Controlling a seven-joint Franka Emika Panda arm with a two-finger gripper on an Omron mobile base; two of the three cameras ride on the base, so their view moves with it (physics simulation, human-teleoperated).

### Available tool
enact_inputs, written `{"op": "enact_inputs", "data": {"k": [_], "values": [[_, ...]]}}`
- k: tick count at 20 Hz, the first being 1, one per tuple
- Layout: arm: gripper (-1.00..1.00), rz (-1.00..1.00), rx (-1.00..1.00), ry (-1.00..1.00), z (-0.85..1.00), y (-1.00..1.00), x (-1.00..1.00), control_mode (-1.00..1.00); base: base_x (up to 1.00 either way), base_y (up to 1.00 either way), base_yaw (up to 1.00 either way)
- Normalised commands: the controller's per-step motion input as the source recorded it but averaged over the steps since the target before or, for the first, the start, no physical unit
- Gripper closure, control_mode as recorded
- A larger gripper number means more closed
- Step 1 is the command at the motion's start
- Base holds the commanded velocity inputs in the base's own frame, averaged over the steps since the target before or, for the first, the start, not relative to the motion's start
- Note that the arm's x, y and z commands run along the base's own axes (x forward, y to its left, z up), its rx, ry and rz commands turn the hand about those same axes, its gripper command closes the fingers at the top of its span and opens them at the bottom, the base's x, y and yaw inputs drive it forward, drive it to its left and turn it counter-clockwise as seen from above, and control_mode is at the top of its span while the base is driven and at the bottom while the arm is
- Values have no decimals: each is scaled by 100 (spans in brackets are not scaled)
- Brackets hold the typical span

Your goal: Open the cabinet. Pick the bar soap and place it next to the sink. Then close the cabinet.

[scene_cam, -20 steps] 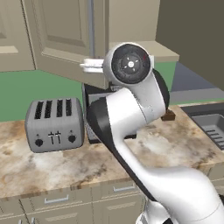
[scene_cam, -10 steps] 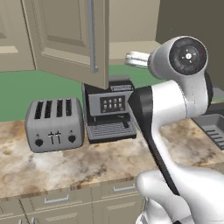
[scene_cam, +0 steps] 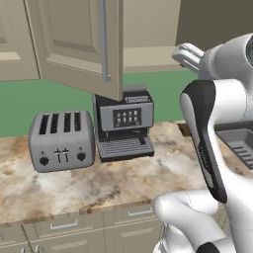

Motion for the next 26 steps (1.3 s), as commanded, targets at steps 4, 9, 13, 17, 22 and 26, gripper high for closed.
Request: {"op": "enact_inputs", "data": {"k": [4, 9, 13, 17, 22, 26], "values": [[-100, 3, 40, 0, 0, 0, 45, -100, 0, 0, 0], [-100, 13, 35, 0, 0, 19, 33, -100, 0, 0, 0], [-100, 21, 30, -1, 0, 40, 26, -100, 0, 0, 0], [-100, 34, 21, 0, 0, 47, 15, -100, 0, 0, 0], [-100, 34, 7, 0, 0, 21, 11, -100, 0, 0, 0], [-100, 25, 2, 0, 0, 6, 23, -100, 0, 0, 0]]}}
